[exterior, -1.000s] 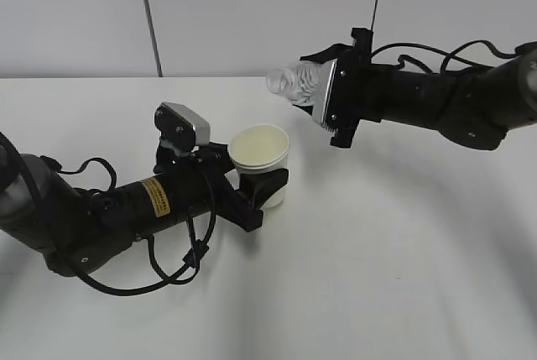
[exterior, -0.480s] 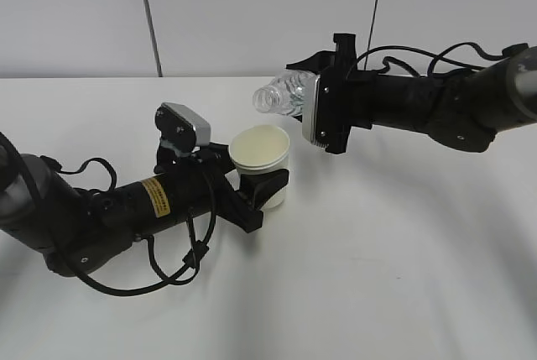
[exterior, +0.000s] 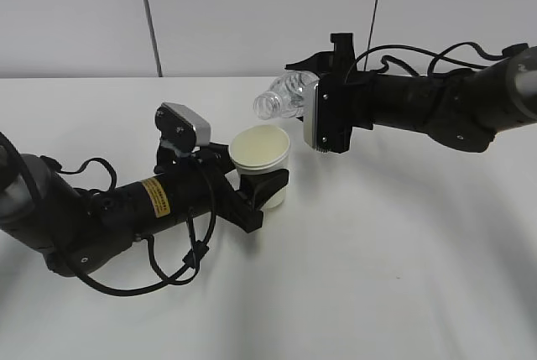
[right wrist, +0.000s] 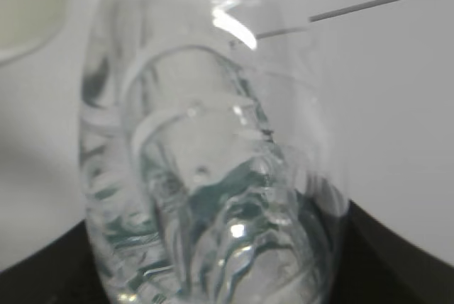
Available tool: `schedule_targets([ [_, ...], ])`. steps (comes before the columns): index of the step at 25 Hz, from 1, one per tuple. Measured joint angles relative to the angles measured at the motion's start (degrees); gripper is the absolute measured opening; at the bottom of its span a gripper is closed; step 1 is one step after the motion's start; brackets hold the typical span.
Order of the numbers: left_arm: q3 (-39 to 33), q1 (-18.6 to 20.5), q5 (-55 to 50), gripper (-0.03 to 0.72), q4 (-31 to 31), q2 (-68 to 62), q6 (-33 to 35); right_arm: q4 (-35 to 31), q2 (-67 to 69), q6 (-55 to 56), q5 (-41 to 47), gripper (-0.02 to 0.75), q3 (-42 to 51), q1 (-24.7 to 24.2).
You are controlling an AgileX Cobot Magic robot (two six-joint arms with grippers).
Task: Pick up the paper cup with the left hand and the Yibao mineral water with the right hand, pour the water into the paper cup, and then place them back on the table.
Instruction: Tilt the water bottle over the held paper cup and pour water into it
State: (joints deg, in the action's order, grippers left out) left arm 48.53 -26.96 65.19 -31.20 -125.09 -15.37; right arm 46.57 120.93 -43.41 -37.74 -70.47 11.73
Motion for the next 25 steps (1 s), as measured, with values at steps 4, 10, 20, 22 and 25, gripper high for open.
schedule_targets([
  [4, 0.0, 0.0, 0.0, 0.457, 0.0, 0.0, 0.0, -0.38, 0.0, -1.44, 0.0, 0.491, 0.0, 0.0],
  [10, 0.0, 0.0, 0.0, 0.457, 0.0, 0.0, 0.0, -0.49, 0.0, -3.71, 0.09, 0.491, 0.0, 0.0],
  [20, 0.0, 0.0, 0.0, 0.457, -0.05, 0.0, 0.0, -2.49, 0.0, -6.83, 0.09, 0.491, 0.0, 0.0],
  [22, 0.0, 0.0, 0.0, 0.457, -0.05, 0.0, 0.0, -2.63, 0.0, -7.57, 0.09, 0.491, 0.0, 0.0],
  [25, 0.0, 0.0, 0.0, 0.457, -0.05, 0.0, 0.0, -2.74, 0.0, -8.34, 0.09, 0.491, 0.0, 0.0],
])
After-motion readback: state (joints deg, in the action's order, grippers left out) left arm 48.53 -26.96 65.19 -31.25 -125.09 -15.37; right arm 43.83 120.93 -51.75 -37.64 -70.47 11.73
